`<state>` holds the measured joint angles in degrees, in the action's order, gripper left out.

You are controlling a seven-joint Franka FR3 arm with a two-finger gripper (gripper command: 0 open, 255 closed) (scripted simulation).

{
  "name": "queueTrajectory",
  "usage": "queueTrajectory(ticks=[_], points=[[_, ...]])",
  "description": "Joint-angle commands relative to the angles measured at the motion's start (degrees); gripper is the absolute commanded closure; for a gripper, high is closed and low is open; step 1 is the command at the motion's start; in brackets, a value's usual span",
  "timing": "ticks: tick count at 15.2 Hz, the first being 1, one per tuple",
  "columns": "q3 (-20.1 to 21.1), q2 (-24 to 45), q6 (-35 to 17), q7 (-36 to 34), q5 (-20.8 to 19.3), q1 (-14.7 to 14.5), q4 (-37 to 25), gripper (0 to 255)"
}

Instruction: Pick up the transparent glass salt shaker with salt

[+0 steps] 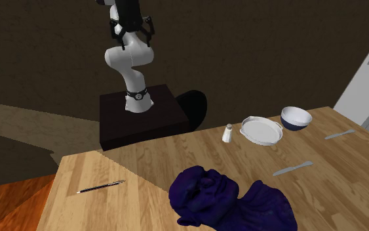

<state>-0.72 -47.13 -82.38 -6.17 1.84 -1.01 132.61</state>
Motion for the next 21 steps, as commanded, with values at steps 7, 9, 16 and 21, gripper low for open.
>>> queueTrajectory(ticks=[7, 9, 16, 21], points=[[6.2, 1.8, -8.9, -6.0, 4.3, -1.9, 6.5, 0], [8.4, 3.1, -12.1, -7.9, 5.7, -2.6, 8.1, 0], [16.1, 10.6, -23.7, -14.6, 9.8, -4.8, 11.3, 0], [21.8, 18.6, -32.3, -19.6, 11.2, -5.7, 11.2, 0]])
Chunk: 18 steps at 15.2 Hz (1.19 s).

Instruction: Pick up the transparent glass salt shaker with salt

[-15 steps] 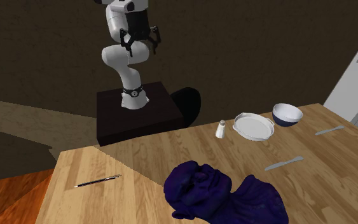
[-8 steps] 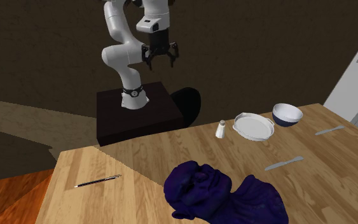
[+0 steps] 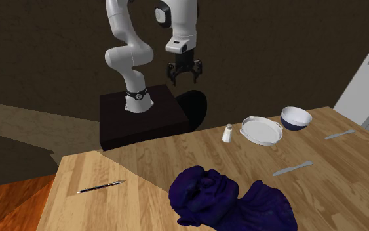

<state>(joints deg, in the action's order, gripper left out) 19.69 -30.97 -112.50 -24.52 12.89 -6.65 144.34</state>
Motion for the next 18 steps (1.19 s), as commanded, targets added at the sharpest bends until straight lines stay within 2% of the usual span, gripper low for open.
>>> queueTrajectory(ticks=[1, 5, 9, 14, 18], points=[[2.5, 4.3, -3.9, -2.4, 0.2, -0.1, -0.8, 0], [7.1, 12.4, -10.5, -7.3, -1.0, 0.0, -2.6, 0], [11.2, 21.6, -16.5, -13.5, -4.7, 0.5, -5.7, 0], [14.3, 34.5, -22.2, -23.6, -13.9, 0.1, -11.3, 0], [13.4, 45.0, -24.6, -31.8, -22.6, -3.2, -17.4, 0]])
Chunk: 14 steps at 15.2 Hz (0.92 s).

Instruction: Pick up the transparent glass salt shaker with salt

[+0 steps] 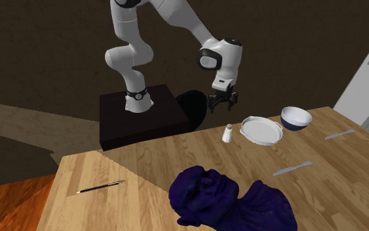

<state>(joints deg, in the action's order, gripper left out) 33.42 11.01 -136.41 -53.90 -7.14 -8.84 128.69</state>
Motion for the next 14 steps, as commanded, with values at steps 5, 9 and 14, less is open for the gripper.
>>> queueTrajectory(ticks=[5, 9, 14], points=[[-4.1, 15.0, -1.5, -10.0, -10.6, -7.4, -11.1, 0], [-5.1, 16.9, -3.1, -10.8, -11.9, -8.3, -11.2, 0], [-6.7, 19.8, -5.5, -12.0, -13.8, -9.4, -11.5, 0]])
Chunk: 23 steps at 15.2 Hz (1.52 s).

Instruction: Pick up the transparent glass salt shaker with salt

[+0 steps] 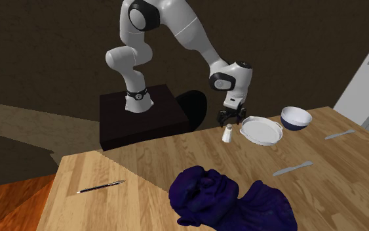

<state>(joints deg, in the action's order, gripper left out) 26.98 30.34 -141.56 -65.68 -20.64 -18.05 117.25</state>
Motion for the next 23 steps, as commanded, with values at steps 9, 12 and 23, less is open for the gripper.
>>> queueTrajectory(ticks=[9, 12, 23], points=[[-0.2, 0.4, -0.4, -0.2, -0.3, -0.2, 0.0, 255], [0.1, -0.2, 0.1, 0.0, 0.1, 0.0, 0.0, 255], [3.5, -6.8, 6.1, 3.0, 4.8, 2.6, 0.1, 255]])
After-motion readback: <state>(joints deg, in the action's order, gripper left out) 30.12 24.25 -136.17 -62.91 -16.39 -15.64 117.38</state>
